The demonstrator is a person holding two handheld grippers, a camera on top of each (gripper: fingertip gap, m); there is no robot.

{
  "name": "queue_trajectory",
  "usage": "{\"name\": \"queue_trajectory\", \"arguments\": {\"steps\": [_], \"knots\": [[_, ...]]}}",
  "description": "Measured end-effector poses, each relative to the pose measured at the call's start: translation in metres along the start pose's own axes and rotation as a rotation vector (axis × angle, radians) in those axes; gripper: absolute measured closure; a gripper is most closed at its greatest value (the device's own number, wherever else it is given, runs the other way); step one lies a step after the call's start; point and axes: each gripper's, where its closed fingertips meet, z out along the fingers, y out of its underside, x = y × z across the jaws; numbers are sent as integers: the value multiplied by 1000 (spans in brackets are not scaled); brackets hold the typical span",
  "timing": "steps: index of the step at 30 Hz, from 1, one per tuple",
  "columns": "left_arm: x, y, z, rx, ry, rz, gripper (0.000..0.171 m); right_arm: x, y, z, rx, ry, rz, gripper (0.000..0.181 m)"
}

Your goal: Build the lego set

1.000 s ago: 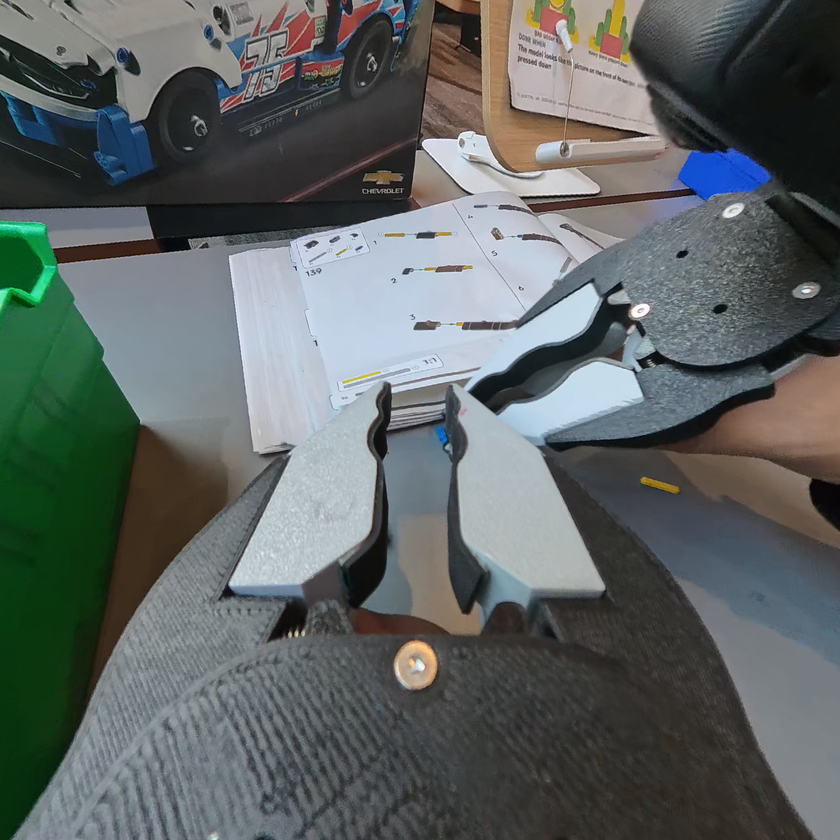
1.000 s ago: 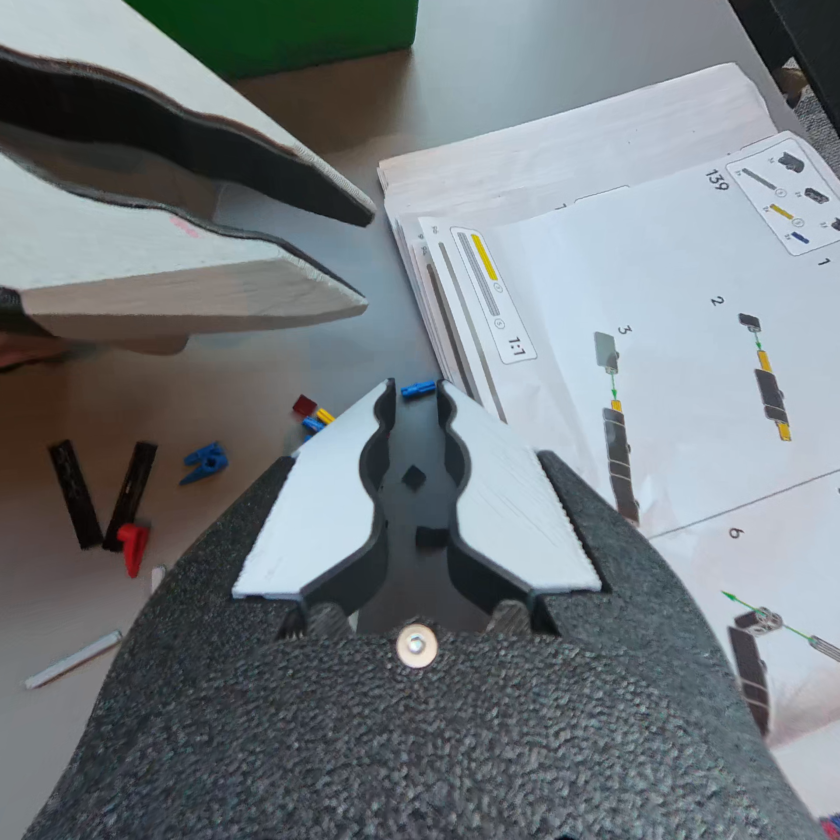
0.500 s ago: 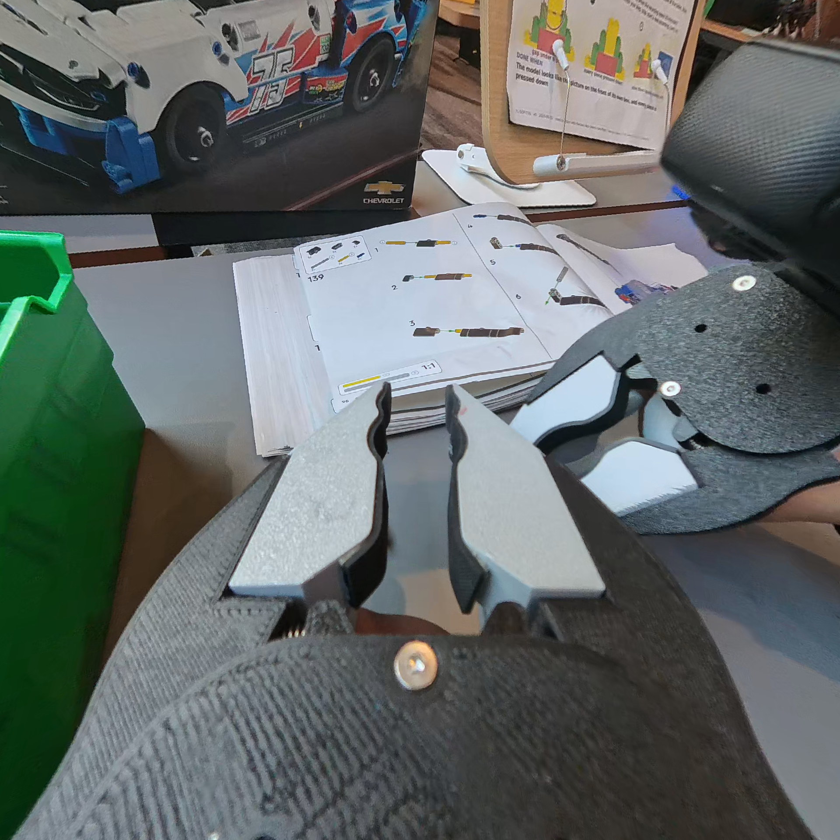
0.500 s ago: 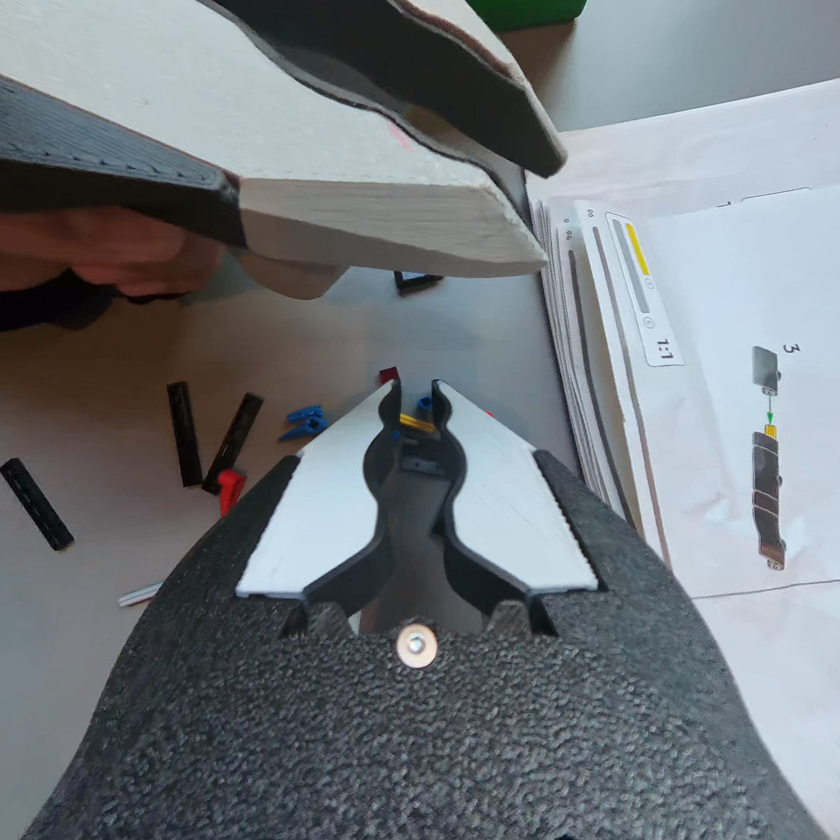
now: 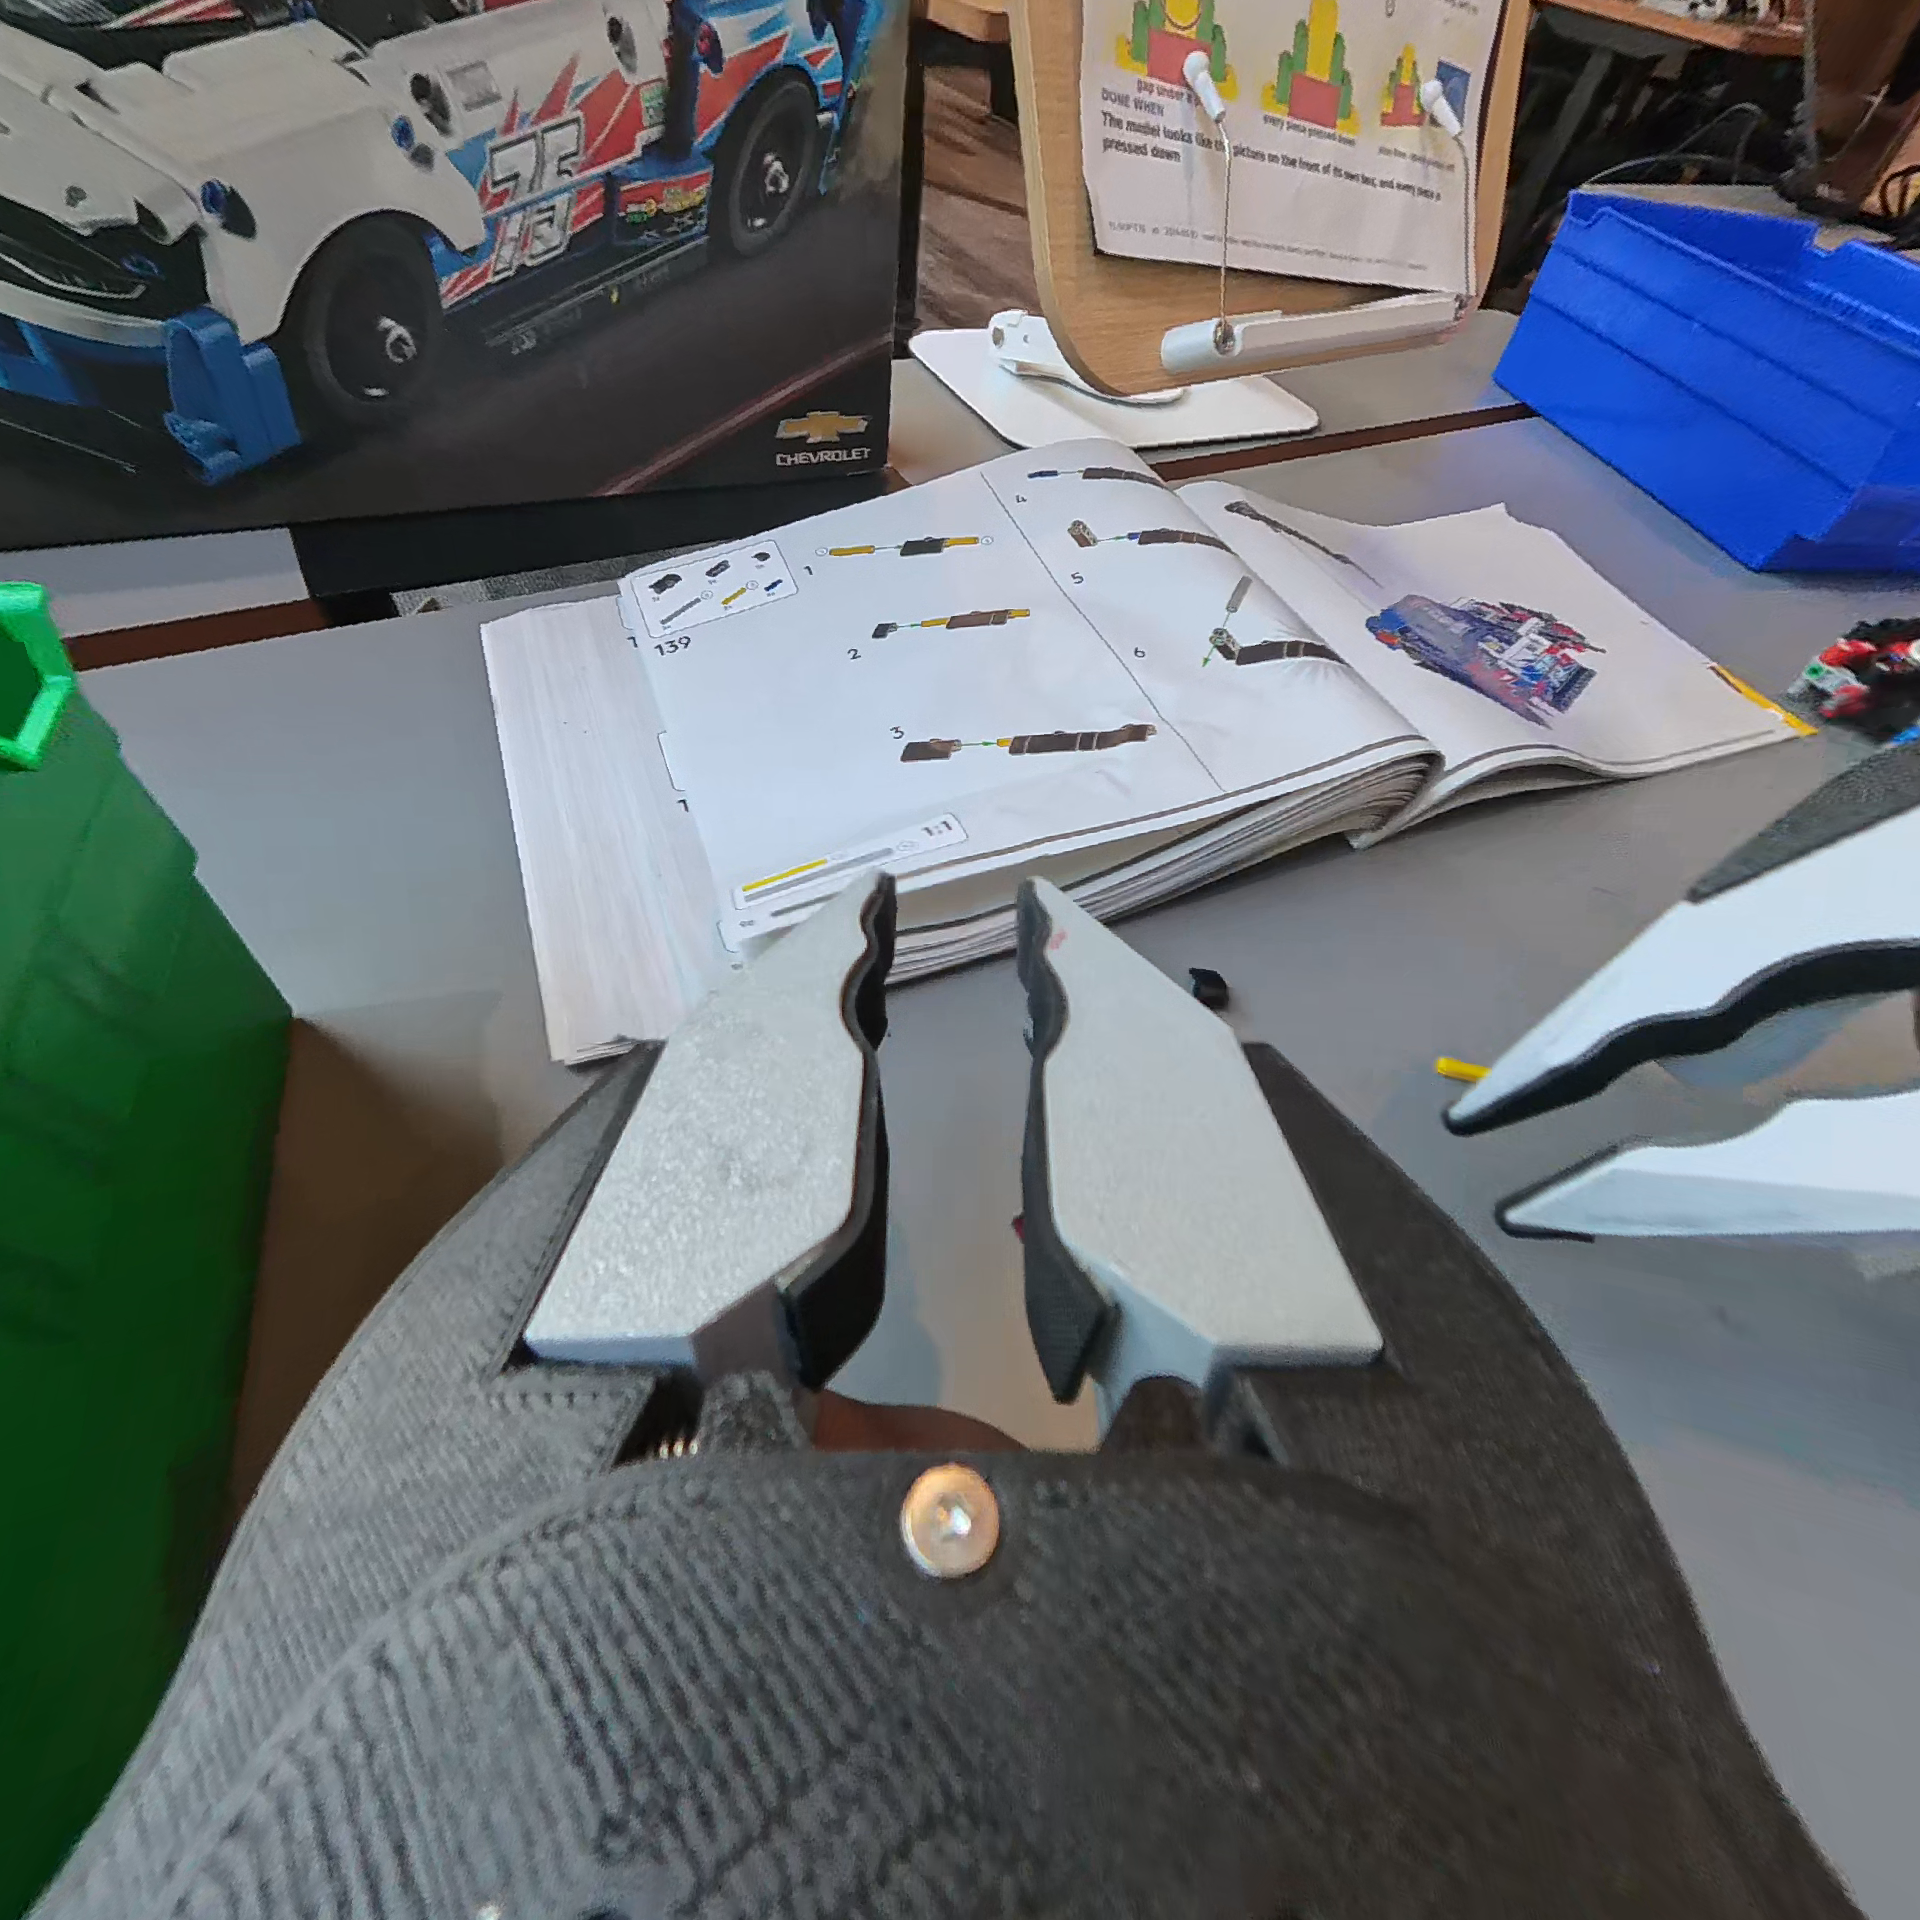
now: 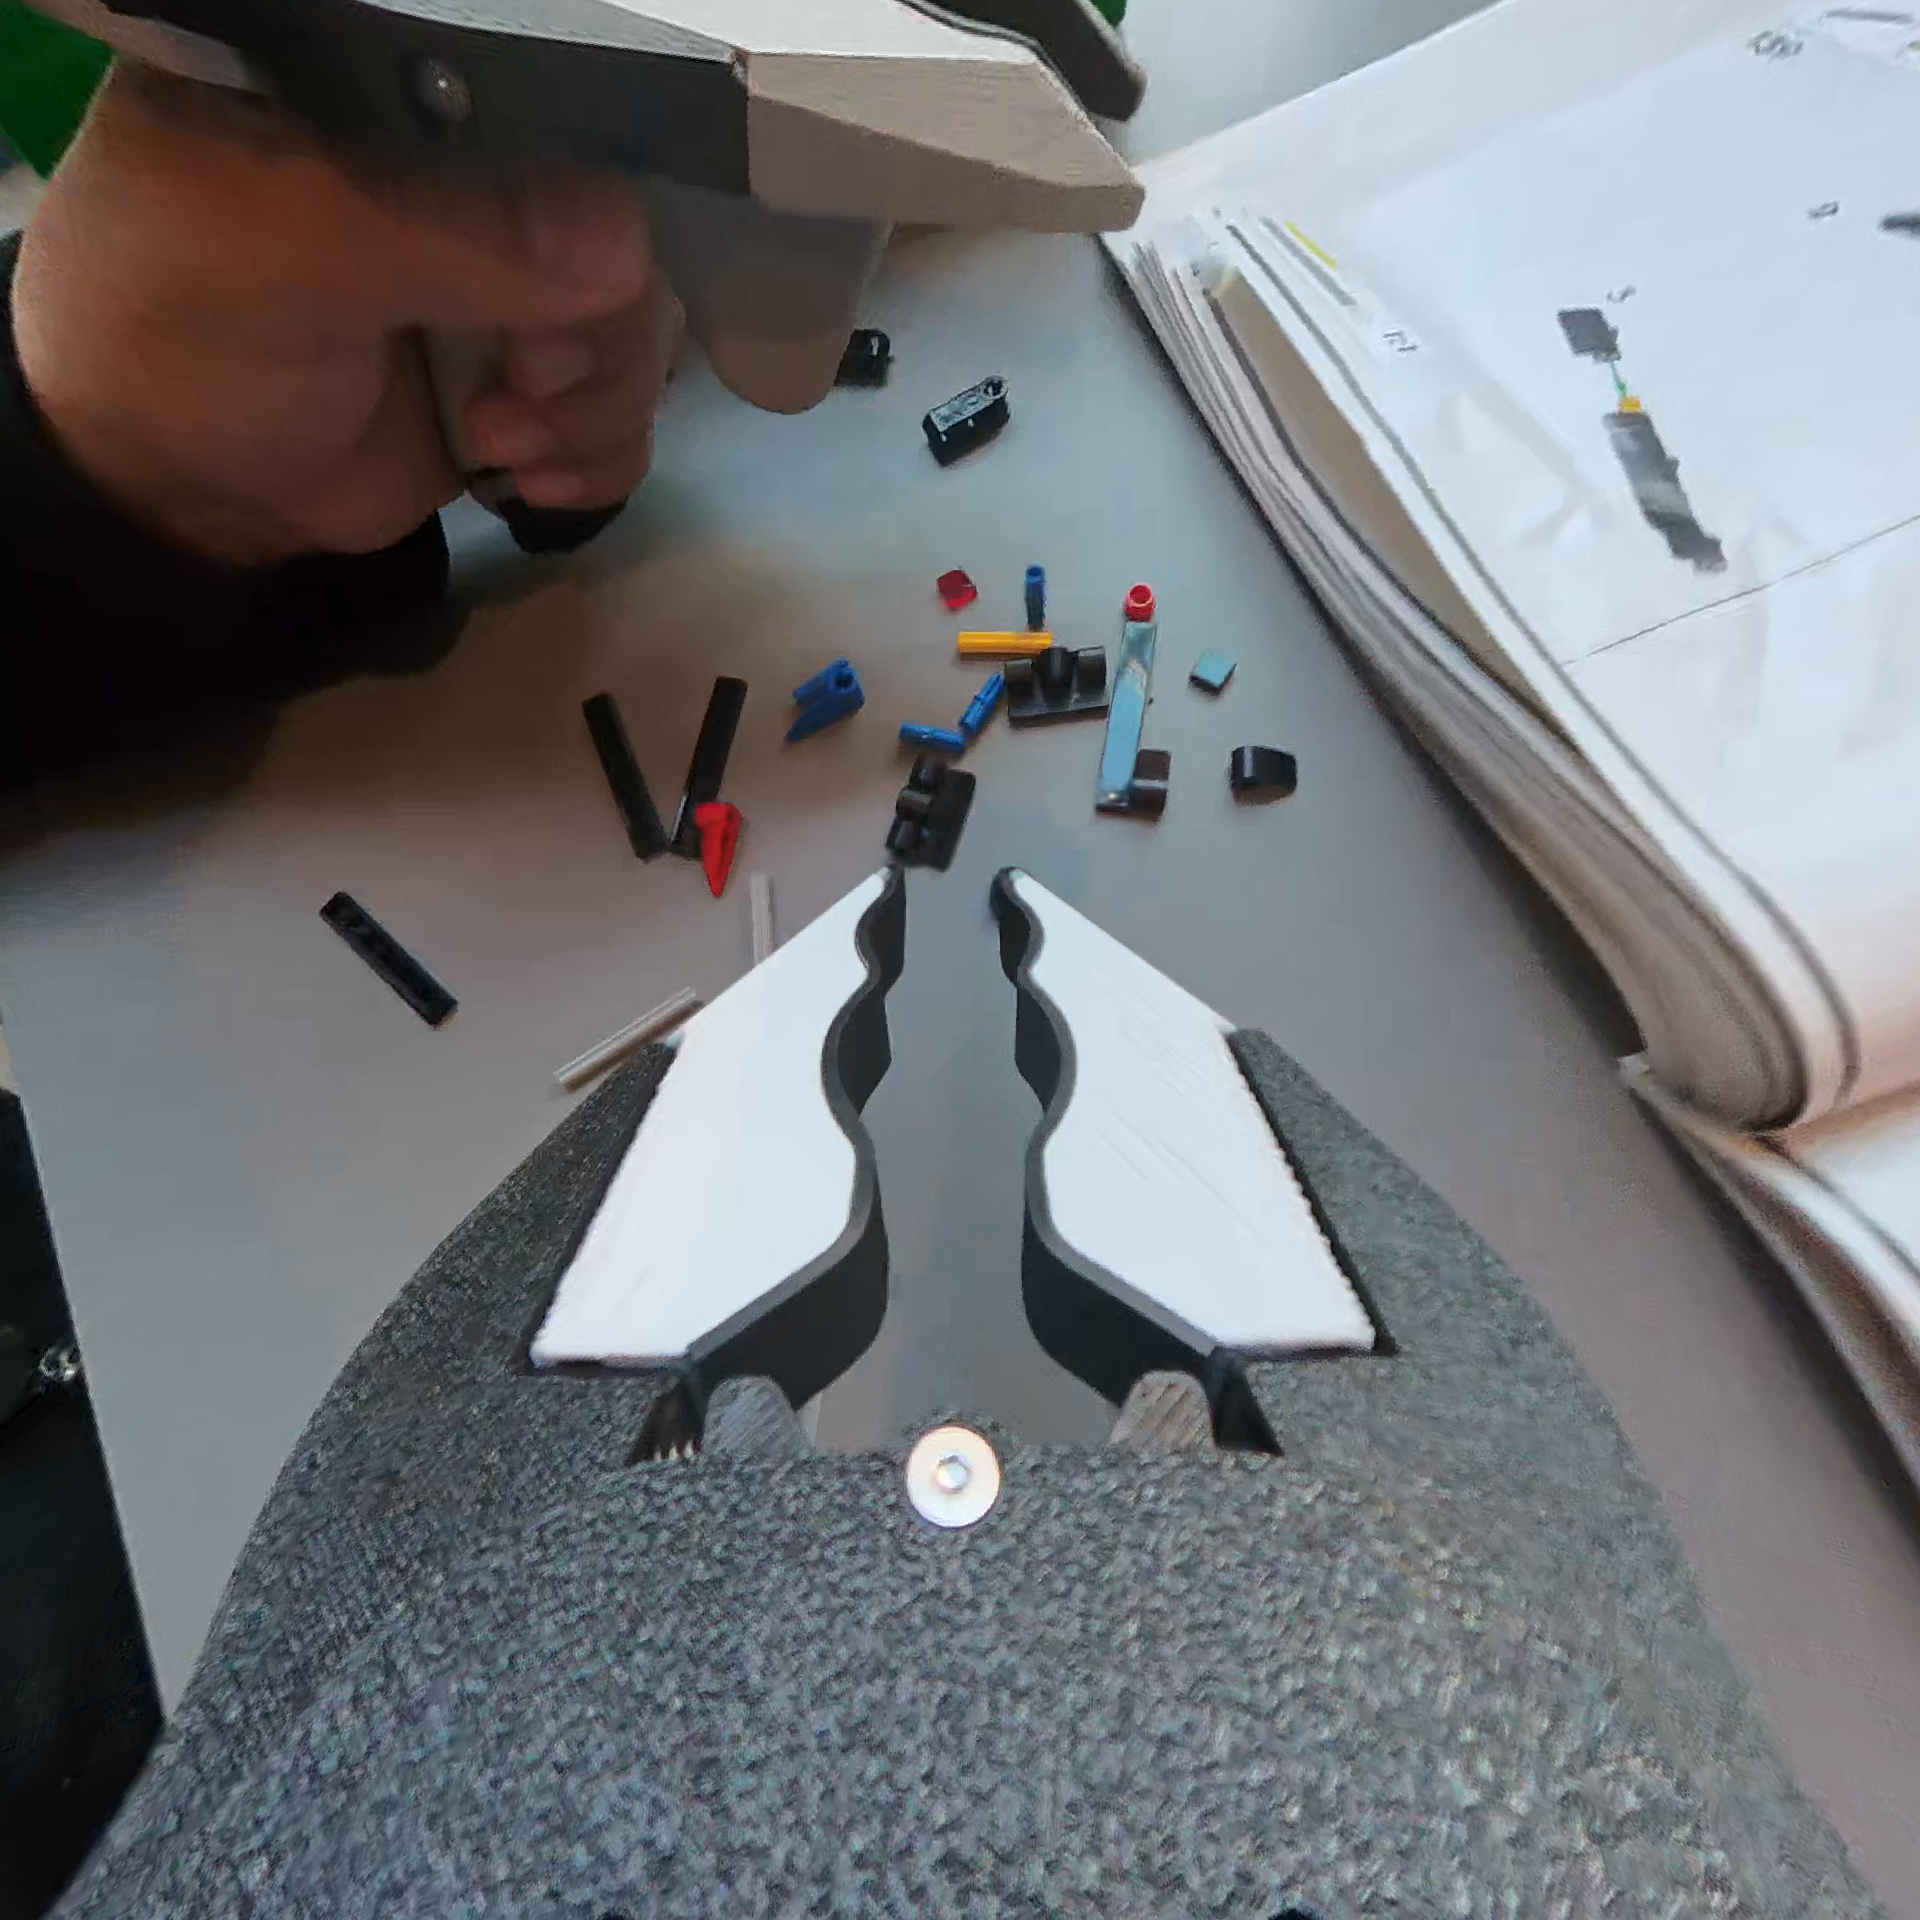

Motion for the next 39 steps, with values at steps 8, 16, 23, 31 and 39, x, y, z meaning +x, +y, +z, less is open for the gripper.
{"name": "queue_trajectory", "arguments": {"steps": [8,16,23,31,39], "knots": [[4,4,1,-3,-41,98,152,-13,2,39,-58,92,-155,161],[1,7,4,-13,-51,105,152,-13,8,41,-77,73,-161,173],[3,9,5,-25,-31,82,151,-12,33,0,-63,122,-124,173],[10,12,7,-34,-13,83,151,13,76,-36,-57,223,-10,173],[8,16,9,-42,-29,100,151,29,65,-43,-92,280,-66,162]]}}
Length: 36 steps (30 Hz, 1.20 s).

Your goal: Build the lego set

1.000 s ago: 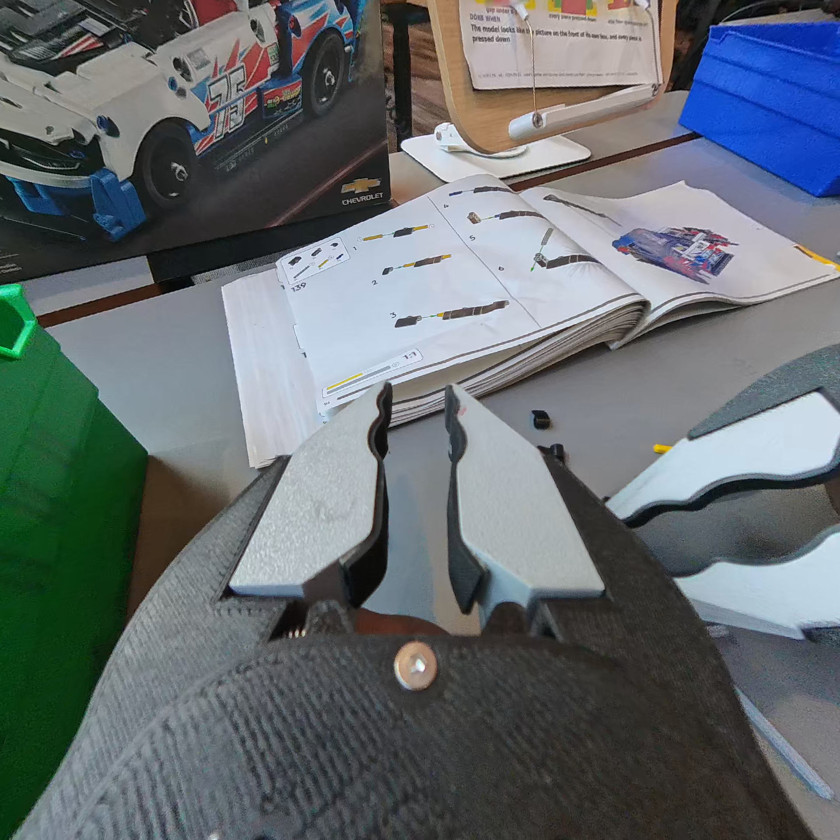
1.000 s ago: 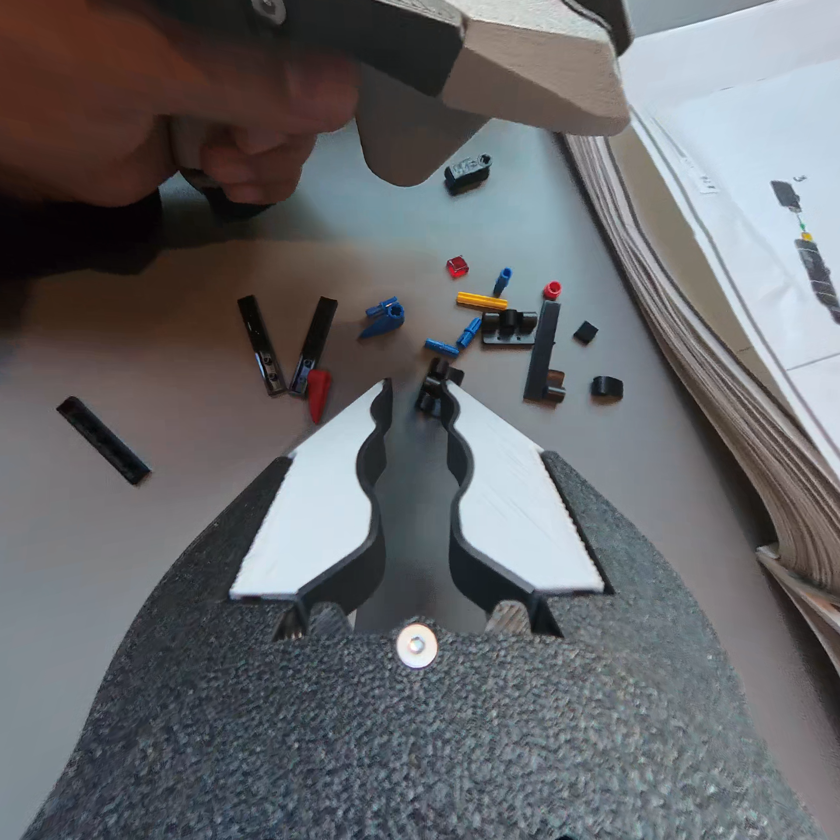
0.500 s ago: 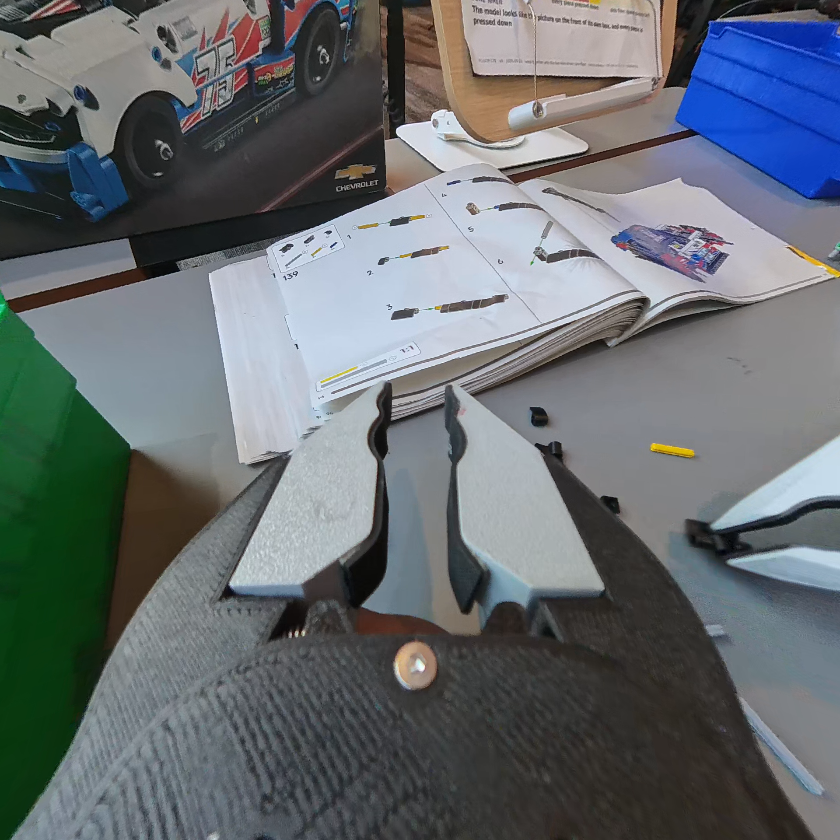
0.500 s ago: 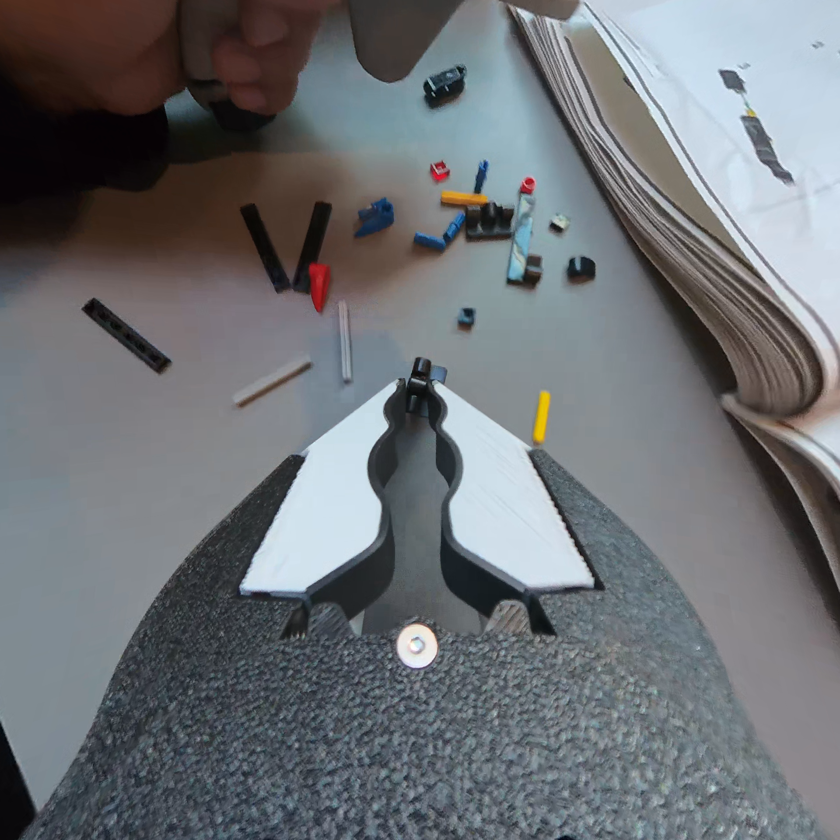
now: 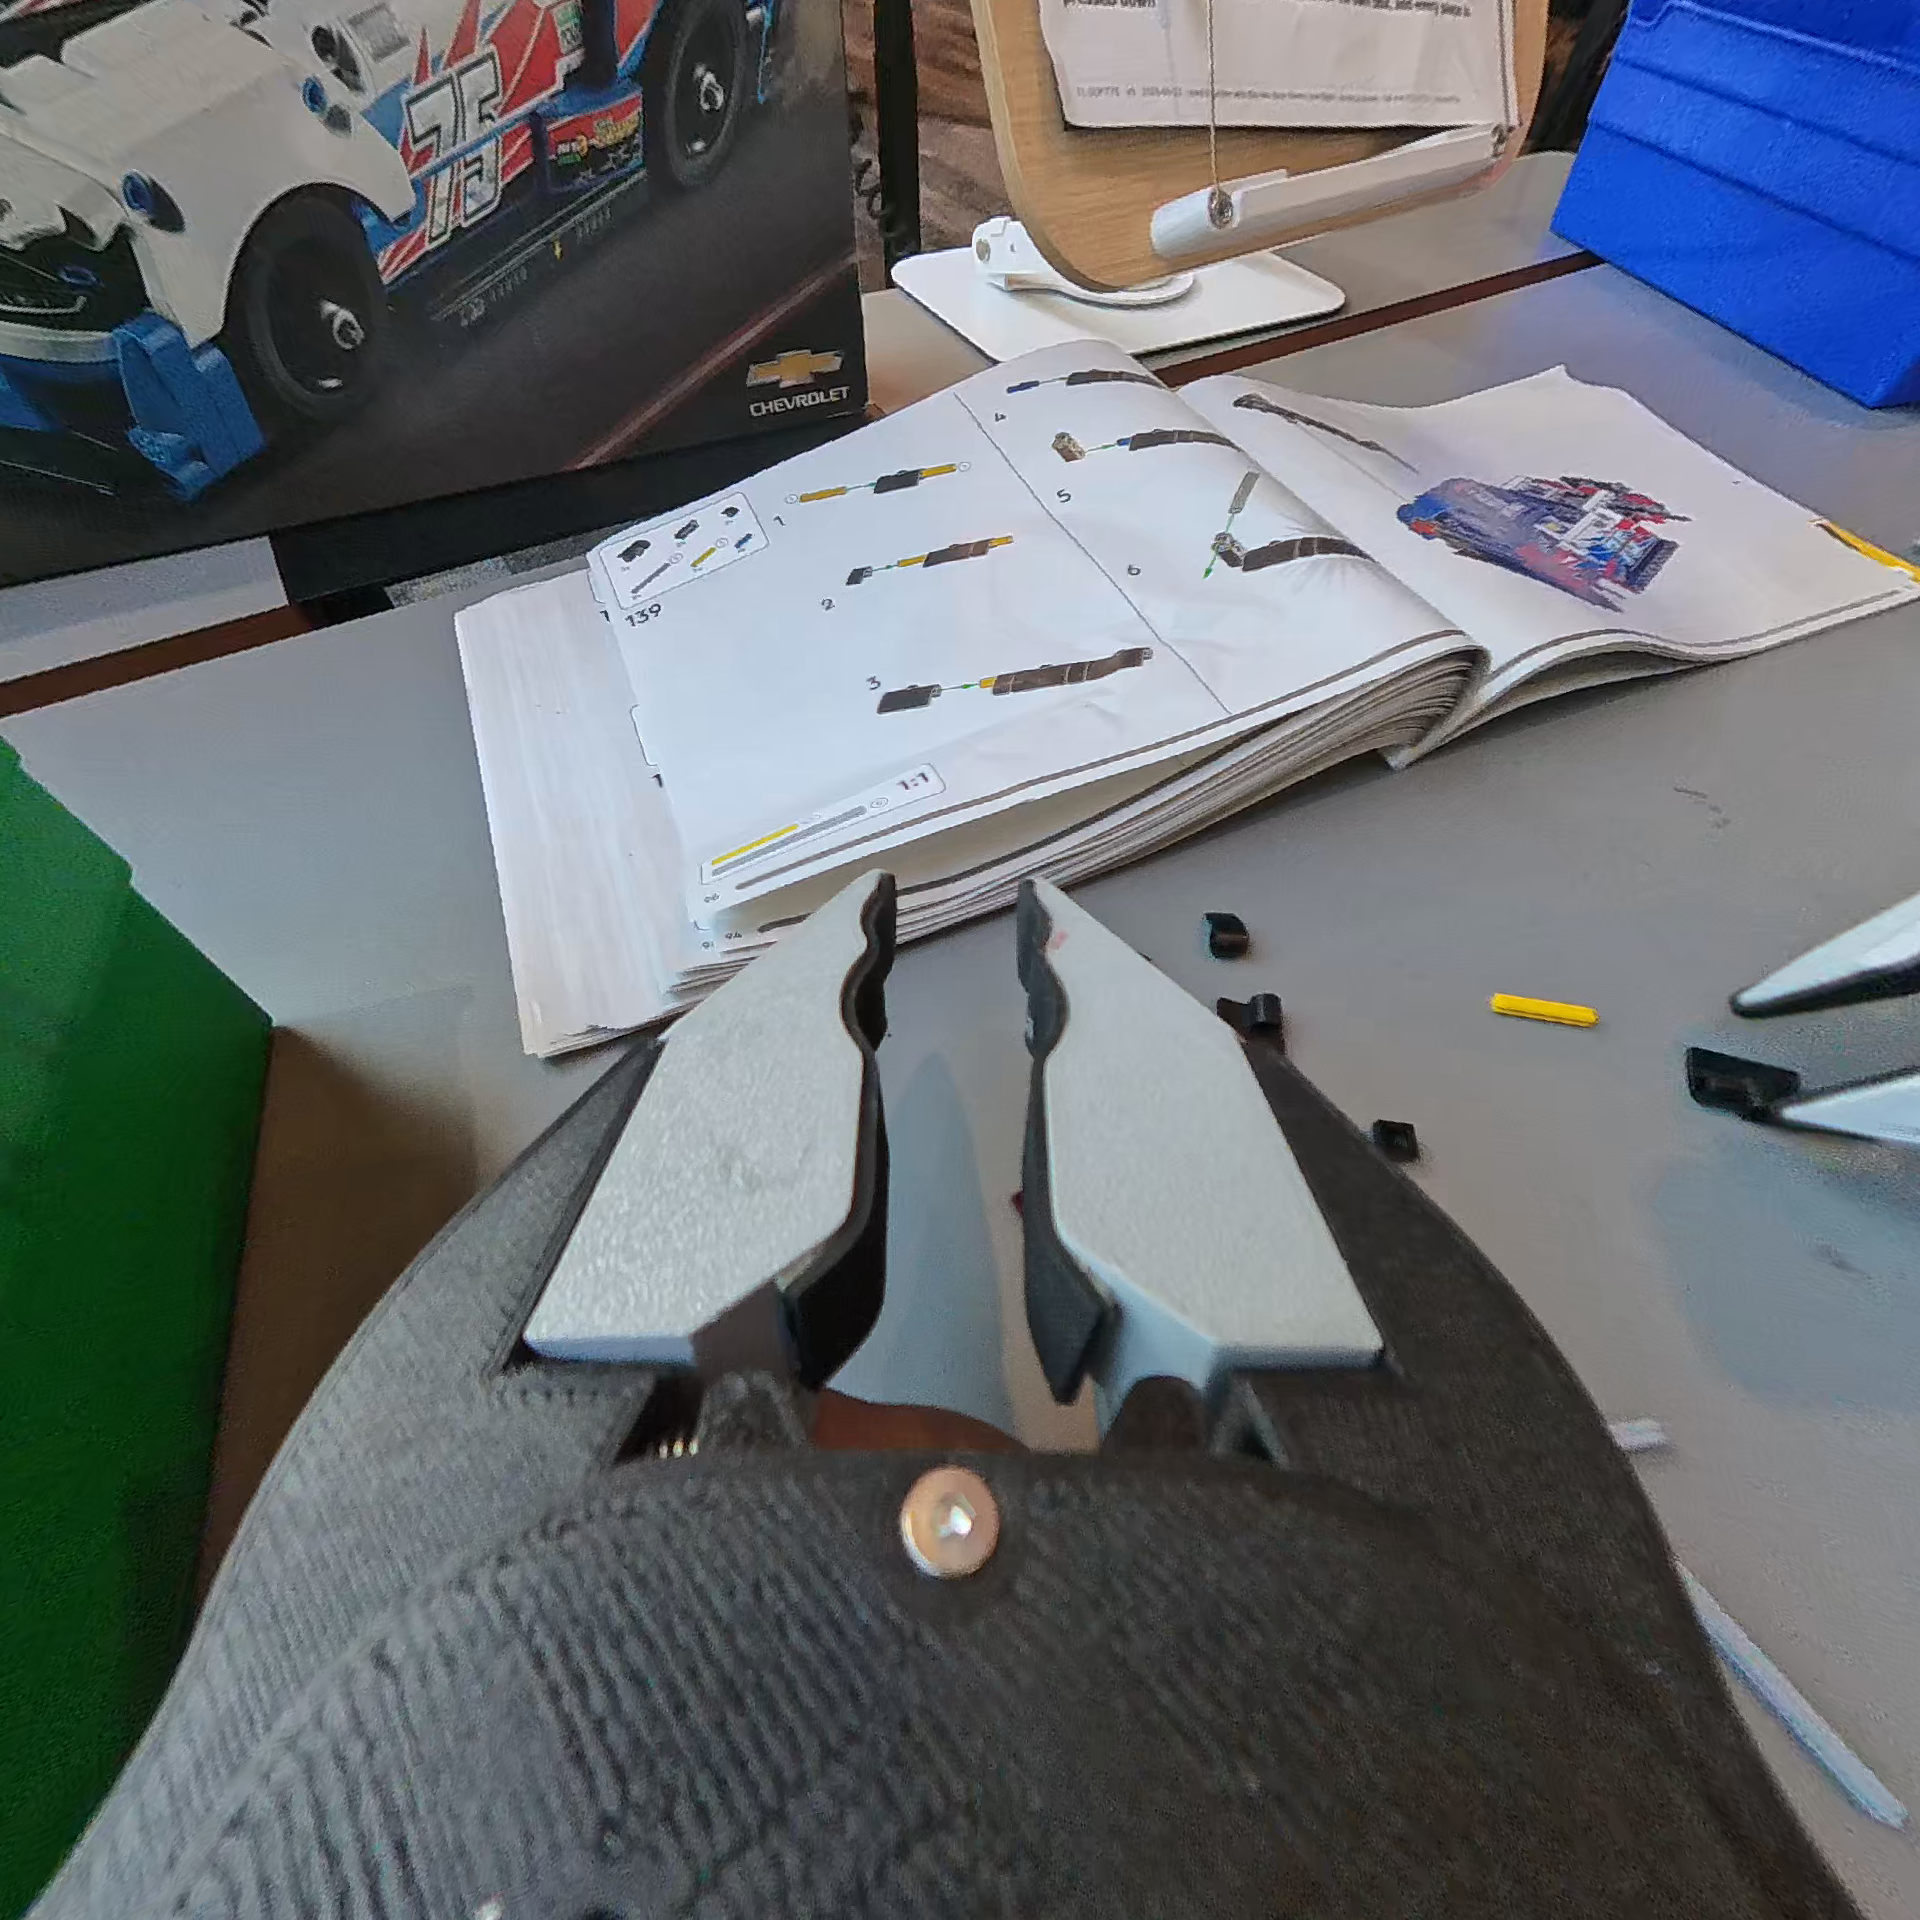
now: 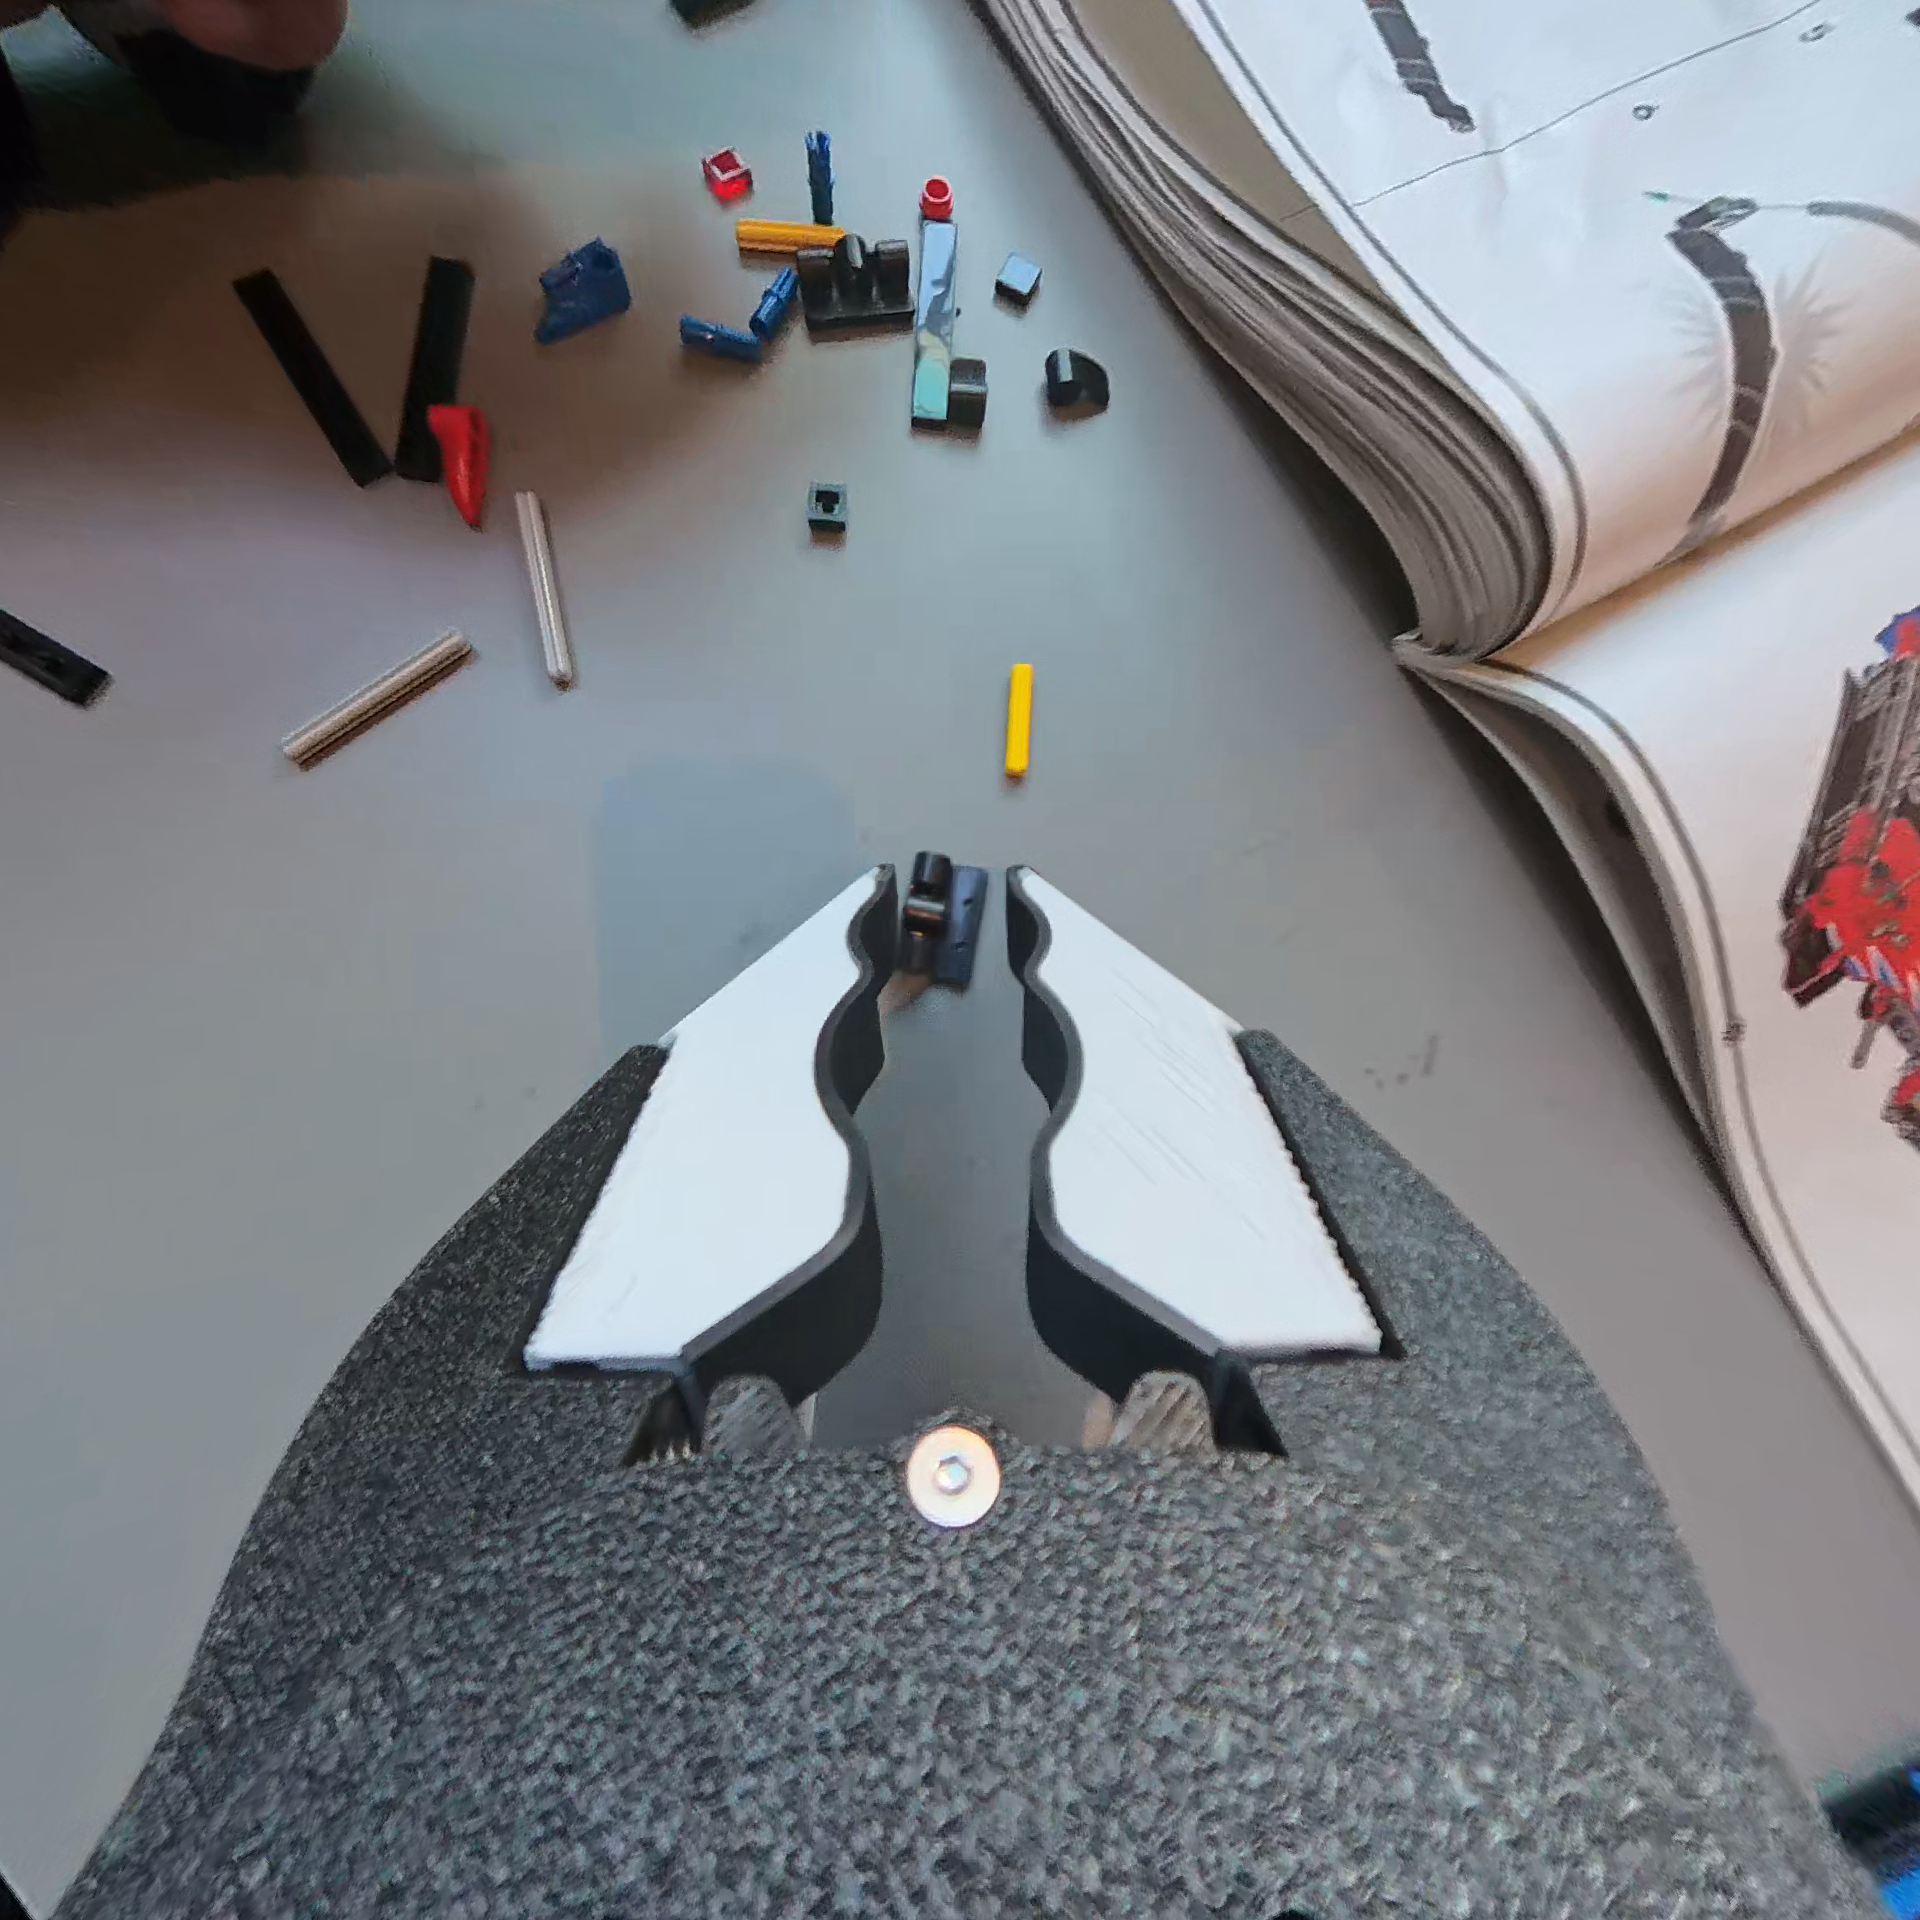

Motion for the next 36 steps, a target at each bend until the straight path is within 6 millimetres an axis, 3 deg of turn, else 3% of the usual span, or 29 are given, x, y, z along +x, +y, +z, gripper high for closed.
{"name": "queue_trajectory", "arguments": {"steps": [5,15,21,25,31,36], "knots": [[-2,-2,-2,9,5,-27,152,11,-16,-2,41,0,30,162],[-1,-2,-1,6,19,-47,151,18,-33,29,24,-30,60,163],[-1,0,0,-3,28,-60,151,21,-30,44,-28,-55,58,165],[-1,2,1,-7,31,-65,151,24,-23,39,-41,-57,64,181],[0,2,1,-11,35,-64,151,27,-11,26,-44,-61,117,178],[-6,-4,-3,10,17,-69,151,32,-22,10,8,-42,140,176]]}}
